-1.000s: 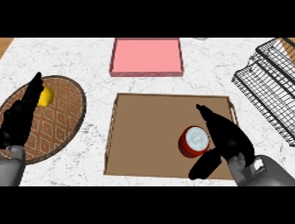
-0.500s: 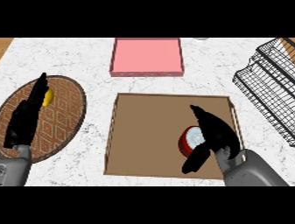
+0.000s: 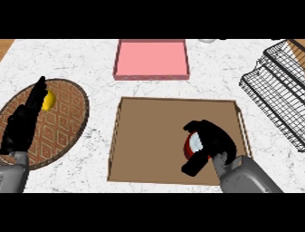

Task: Pick the can from the tray and place it in the tiered basket

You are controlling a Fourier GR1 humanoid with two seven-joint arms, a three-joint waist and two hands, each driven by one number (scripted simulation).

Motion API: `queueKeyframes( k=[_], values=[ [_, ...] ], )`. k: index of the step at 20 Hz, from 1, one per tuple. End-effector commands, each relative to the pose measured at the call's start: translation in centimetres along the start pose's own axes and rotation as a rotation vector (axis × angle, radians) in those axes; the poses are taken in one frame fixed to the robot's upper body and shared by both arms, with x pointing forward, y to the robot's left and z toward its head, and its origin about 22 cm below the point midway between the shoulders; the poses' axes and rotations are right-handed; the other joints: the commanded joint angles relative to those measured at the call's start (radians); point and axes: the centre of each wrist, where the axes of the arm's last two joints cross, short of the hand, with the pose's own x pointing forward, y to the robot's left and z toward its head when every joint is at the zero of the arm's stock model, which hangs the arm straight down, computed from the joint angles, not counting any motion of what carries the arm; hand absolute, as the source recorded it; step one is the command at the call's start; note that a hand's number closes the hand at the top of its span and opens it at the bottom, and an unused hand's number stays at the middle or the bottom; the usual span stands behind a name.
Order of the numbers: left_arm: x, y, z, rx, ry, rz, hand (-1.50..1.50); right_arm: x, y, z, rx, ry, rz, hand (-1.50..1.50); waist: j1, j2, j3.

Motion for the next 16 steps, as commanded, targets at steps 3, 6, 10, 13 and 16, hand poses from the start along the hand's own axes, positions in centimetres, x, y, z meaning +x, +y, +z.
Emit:
queueKeyframes(
  k=[3,6,10,13,16],
  values=[
    [0.2,-1.4,0.3,-0.023,-0.004,0.001,0.0,0.2,1.5,-0.3,0.046,-0.003,0.253,1.5,0.005,0.009,0.006],
    [-0.2,0.1,0.1,0.007,0.0,-0.002,0.0,-0.3,1.3,-1.3,0.036,0.001,0.21,1.5,0.003,0.01,0.006],
    [-0.4,0.8,-0.1,0.002,0.017,0.008,0.0,0.9,1.0,2.2,0.039,-0.016,0.025,1.5,-0.004,0.007,0.006],
    [-0.8,-0.1,0.4,-0.003,0.0,0.001,0.0,2.2,-1.6,-1.5,-0.072,0.067,-0.086,1.5,0.013,0.012,0.006],
    [0.6,-0.6,-0.3,-0.032,-0.047,-0.004,0.0,1.6,-6.3,-4.0,-0.307,0.285,-0.257,1.5,0.052,0.032,0.005]
  ],
)
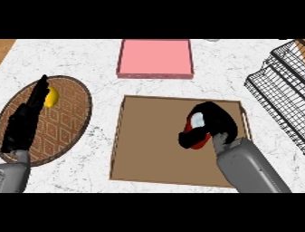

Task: Pick the can from the tray and place it in the tiered basket

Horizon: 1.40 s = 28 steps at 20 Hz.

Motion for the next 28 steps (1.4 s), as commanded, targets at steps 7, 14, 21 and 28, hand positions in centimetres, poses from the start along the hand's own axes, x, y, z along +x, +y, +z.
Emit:
queueKeyframes(
  k=[7,14,21,28],
  values=[
    [1.7,-1.9,-0.8,-0.052,-0.054,0.007,0.0,3.2,-10.8,-3.6,-0.593,0.349,-0.38,1.5,0.069,0.022,-0.003],
    [1.8,-1.9,-1.2,-0.061,-0.042,0.001,0.0,6.1,-16.2,-2.7,-1.072,0.324,-0.382,1.5,0.078,0.02,-0.004],
    [1.3,-2.7,-1.1,-0.071,-0.038,0.001,0.0,10.8,-18.9,-1.1,-1.309,0.418,-0.309,1.5,0.063,0.014,-0.003],
    [0.6,-1.6,-1.1,-0.022,-0.026,-0.019,0.0,13.4,-21.7,-0.1,-1.272,0.528,-0.232,1.5,0.029,0.006,-0.001]
  ],
)
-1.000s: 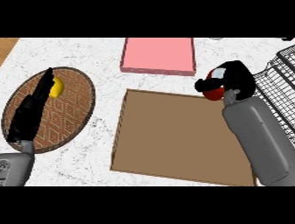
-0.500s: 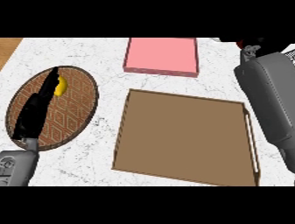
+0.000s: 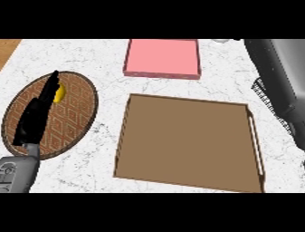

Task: Pick the can from the tray and place it in the tiered basket

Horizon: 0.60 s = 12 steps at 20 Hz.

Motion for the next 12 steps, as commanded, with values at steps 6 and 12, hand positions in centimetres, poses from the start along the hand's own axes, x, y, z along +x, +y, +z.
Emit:
queueKeyframes(
  k=[6,12],
  values=[
    [-1.9,1.5,0.9,0.033,0.017,-0.016,0.0,1.7,-1.2,-1.9,-0.002,0.192,0.013,1.5,-0.032,-0.006,0.002],
    [-0.7,-0.4,0.6,0.027,0.012,-0.011,0.0,-1.6,1.4,-5.5,-0.038,0.211,0.206,1.5,-0.039,-0.005,0.003]
  ],
)
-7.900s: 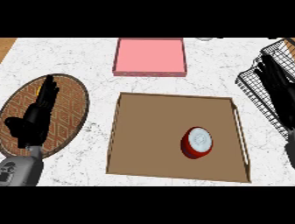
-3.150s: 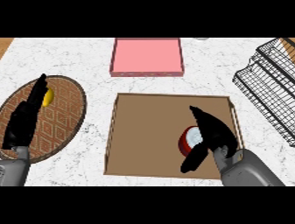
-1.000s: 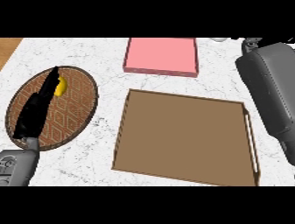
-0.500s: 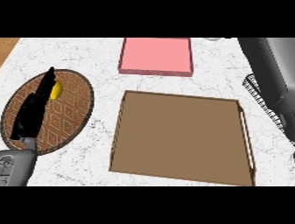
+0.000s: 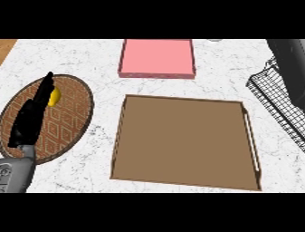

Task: Pick the can from the tray and place it in the tiered basket

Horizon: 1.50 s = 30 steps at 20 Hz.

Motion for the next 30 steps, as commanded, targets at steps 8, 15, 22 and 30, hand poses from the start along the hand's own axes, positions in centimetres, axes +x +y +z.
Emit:
queueKeyframes(
  k=[8,15,22,30],
  values=[
    [-0.5,1.7,1.3,-0.002,0.028,0.002,0.0,-3.5,2.2,-4.1,-0.054,0.215,0.32,1.5,-0.025,-0.015,0.0],
    [-1.5,0.0,1.5,0.019,0.026,-0.014,0.0,-6.2,3.2,-5.1,0.04,0.135,0.303,1.5,-0.042,-0.016,0.001],
    [0.0,1.7,2.0,0.019,0.023,0.008,0.0,-10.8,5.0,-6.9,0.156,0.174,0.178,1.5,-0.036,-0.015,0.001],
    [0.1,-0.4,1.8,0.043,0.022,0.002,0.0,-13.0,6.4,-5.5,0.314,0.352,0.029,-1.5,-0.04,-0.016,0.001]
  ],
)
